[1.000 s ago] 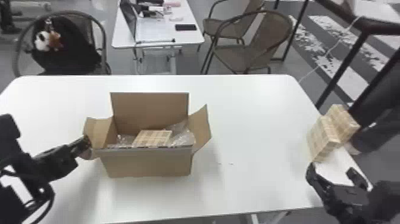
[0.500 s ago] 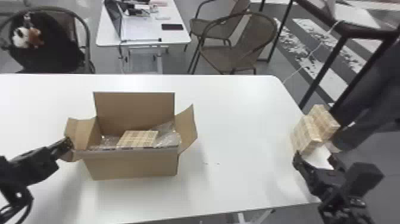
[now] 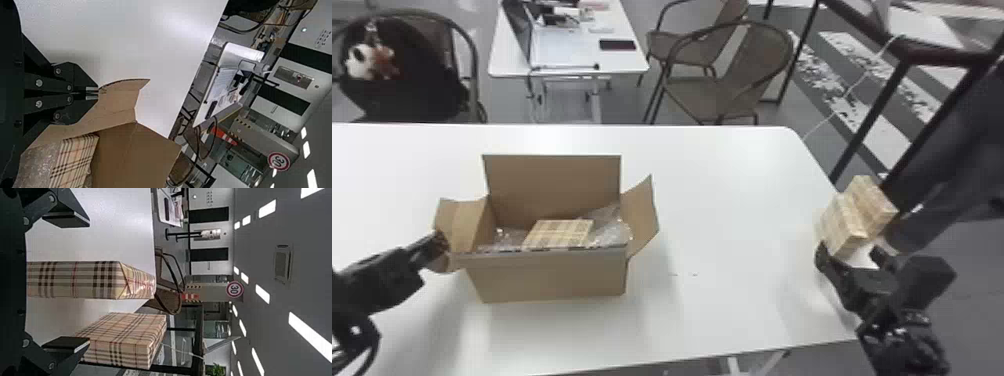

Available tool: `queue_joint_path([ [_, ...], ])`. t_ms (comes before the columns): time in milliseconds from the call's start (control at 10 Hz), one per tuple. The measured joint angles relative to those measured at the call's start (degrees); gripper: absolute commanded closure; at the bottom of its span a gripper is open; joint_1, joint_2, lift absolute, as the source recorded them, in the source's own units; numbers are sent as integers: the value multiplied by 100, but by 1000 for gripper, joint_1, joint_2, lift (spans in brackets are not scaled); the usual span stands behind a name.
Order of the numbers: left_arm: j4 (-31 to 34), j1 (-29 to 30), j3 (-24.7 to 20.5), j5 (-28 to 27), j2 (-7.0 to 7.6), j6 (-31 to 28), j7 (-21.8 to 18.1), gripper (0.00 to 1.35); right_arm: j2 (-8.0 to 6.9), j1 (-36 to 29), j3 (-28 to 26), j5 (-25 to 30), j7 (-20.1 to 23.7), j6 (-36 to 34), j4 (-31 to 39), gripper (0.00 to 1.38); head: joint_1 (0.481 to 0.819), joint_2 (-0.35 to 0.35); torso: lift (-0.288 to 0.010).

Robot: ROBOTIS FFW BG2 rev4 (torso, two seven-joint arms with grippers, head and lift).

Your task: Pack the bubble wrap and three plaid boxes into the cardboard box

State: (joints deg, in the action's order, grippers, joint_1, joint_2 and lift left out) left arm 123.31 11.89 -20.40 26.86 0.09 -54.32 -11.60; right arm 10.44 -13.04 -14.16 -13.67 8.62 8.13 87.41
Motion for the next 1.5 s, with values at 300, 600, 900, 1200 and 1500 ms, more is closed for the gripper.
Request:
queue_joint_path([
  [300,0,-1,18,-18,0,29,0,1220,-18,312,49,76,70,86,-318,1003,695,-144,-148],
  [600,-1,6,19,-40,0,34,0,1220,-30,334,40,23,-92,-89,-255,1125,695,-150,-148],
  [900,-6,17,14,-50,0,28,0,1220,-84,152,46,-73,-105,-11,-116,1125,695,-145,-148],
  [1200,-7,19,-4,-59,0,36,0,1220,-32,-153,279,-1209,82,-1439,1242,1125,695,-95,-148],
  [1500,-4,-45,60,-131,0,13,18,1220,693,1372,383,-3506,-420,-5996,2991,1125,695,58,-148],
])
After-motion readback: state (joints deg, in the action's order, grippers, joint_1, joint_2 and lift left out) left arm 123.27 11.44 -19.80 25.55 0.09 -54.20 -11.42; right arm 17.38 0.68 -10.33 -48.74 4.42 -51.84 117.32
